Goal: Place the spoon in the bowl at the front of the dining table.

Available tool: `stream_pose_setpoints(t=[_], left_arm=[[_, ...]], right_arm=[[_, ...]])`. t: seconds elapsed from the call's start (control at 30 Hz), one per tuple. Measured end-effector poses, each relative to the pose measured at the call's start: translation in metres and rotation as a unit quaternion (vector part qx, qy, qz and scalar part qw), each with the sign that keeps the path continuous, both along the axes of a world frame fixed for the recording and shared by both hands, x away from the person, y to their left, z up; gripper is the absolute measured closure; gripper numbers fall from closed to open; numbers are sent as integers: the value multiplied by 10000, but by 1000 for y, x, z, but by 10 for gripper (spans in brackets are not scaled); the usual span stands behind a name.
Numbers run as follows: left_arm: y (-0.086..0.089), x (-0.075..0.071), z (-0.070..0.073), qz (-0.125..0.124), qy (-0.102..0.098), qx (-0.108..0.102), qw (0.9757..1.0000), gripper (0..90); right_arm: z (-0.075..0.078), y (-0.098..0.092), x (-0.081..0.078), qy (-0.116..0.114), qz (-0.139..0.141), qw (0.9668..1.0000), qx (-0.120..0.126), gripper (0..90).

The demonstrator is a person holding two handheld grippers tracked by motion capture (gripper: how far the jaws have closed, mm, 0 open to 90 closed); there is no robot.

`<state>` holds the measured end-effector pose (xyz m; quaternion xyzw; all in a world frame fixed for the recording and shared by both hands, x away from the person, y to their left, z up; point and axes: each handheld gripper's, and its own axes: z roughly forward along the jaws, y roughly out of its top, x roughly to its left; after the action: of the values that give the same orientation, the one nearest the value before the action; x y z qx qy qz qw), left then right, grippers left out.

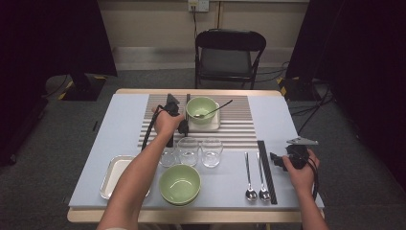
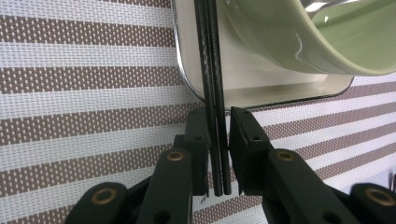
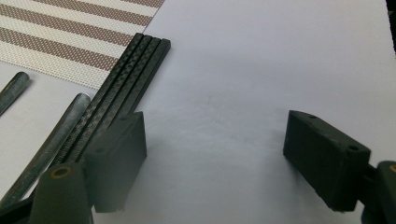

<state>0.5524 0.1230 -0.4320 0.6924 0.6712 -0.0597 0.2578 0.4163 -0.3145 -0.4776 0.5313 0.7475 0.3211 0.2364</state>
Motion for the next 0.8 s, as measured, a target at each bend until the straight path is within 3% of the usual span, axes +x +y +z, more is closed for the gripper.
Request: stream_pose_setpoints(t=[0.8], left_arm=[[0, -2, -1, 75, 66, -57, 9999, 799]], right_arm=[[0, 0, 0, -4, 0, 10000, -2, 202]])
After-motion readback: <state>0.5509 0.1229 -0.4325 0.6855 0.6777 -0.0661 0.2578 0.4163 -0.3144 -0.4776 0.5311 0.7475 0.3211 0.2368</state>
